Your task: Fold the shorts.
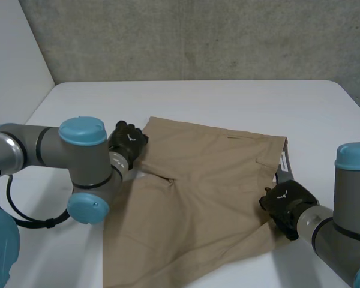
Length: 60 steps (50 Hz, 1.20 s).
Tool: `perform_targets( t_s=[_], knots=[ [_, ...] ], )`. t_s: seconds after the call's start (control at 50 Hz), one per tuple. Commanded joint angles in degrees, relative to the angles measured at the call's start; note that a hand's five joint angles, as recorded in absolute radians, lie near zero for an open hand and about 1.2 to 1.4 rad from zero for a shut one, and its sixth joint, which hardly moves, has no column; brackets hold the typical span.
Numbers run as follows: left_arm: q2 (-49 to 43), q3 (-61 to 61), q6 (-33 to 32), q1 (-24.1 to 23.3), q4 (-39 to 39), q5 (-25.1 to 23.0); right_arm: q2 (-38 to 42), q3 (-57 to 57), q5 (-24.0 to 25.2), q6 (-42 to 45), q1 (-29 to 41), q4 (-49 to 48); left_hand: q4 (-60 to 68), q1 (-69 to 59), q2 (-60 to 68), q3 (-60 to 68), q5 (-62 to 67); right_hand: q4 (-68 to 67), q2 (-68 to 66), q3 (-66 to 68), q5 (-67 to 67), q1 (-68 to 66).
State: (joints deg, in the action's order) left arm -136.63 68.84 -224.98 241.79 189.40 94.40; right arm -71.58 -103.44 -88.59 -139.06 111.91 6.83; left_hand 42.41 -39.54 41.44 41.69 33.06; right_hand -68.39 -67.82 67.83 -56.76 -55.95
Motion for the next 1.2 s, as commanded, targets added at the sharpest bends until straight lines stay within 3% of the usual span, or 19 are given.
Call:
perform_targets(
  t_s=[0.02, 0.1, 0.24, 0.34, 0.5, 0.7, 0.86, 0.94, 0.96, 1.02, 1.04, 1.14, 1.2],
  knots=[
    [5.7, 2.3, 2.3, -1.4, -0.9, 0.4, -0.8, 4.6, 0.7, -5.0, 0.0, 1.4, -20.1, 17.2, -19.1, -19.4, -20.7, -11.6, -12.2, 12.2, -13.2, -24.0],
    [12.3, 7.7, 7.6, -1.4, -1.0, 0.4, -0.8, 9.0, 1.4, -11.8, -0.2, 1.9, -19.7, 16.9, -18.8, -19.0, -20.4, -11.6, -12.2, 12.2, -13.2, -24.0],
    [25.5, 19.0, 22.6, -1.2, -4.8, 0.3, 1.1, 16.2, 4.3, -20.2, -1.0, 2.2, -18.7, 15.9, -17.8, -18.0, -19.4, -11.6, -12.2, 12.2, -13.2, -24.0],
    [32.5, 24.7, 32.9, -1.1, -15.3, -0.3, 5.6, 21.4, 5.2, -23.7, -0.9, 3.2, -18.6, 15.7, -17.6, -17.9, -19.2, -11.6, -12.2, 12.2, -13.2, -24.0],
    [33.6, 28.0, 41.4, -1.1, -28.4, -1.0, 6.6, 22.5, 5.5, -23.5, -0.8, 4.4, -19.1, 16.2, -18.1, -18.4, -19.7, -11.6, -12.2, 12.2, -13.2, -24.0],
    [32.4, 30.7, 41.6, -0.4, -29.6, -1.6, 5.8, 21.4, 5.3, -23.4, -0.8, 4.2, -17.1, 14.2, -16.1, -16.3, -17.7, -11.6, -12.2, 12.2, -13.2, -24.0],
    [29.9, 31.3, 41.6, -0.9, -31.5, -7.4, 5.9, 21.0, 5.1, -23.0, -0.8, 3.6, -9.2, 6.3, -8.2, -8.4, -9.8, -11.6, -12.2, 12.2, -13.2, -24.0],
    [29.8, 30.7, 41.4, -0.7, -32.3, -9.7, 6.2, 20.8, 4.9, -22.6, -0.8, 3.6, 1.7, -4.6, 2.7, 2.5, 1.1, -11.6, -12.2, 12.2, -13.2, -24.0],
    [29.2, 30.4, 41.2, -0.6, -32.3, -9.8, 6.1, 20.8, 4.9, -22.5, -0.8, 3.6, 13.9, -16.8, 14.9, 14.7, 13.3, -11.6, -12.2, 12.2, -13.2, -24.0],
    [27.6, 29.0, 40.6, -0.5, -31.5, -9.6, 6.3, 20.9, 5.0, -21.7, -0.8, 3.6, 26.0, -28.8, 26.9, 26.7, 25.3, -11.6, -12.2, 12.2, -13.2, -24.0],
    [26.2, 27.0, 39.7, -0.5, -30.6, -9.4, 6.4, 21.1, 5.0, -21.4, -0.9, 3.6, 35.7, -38.5, 36.6, 36.4, 35.0, -11.6, -12.2, 12.2, -13.2, -24.0],
    [20.3, 16.7, 33.7, -0.4, -26.0, -7.7, 6.6, 22.0, 5.1, -19.1, -0.8, 3.4, 37.6, -40.5, 38.6, 38.3, 36.9, -11.6, -12.2, 12.2, -13.2, -24.0],
    [15.2, 6.6, 29.2, -0.4, -22.3, -3.8, 7.1, 23.2, 4.8, -17.6, -0.7, 1.4, 37.6, -40.5, 38.6, 38.3, 36.9, -11.6, -12.2, 12.2, -13.2, -24.0]
  ],
)
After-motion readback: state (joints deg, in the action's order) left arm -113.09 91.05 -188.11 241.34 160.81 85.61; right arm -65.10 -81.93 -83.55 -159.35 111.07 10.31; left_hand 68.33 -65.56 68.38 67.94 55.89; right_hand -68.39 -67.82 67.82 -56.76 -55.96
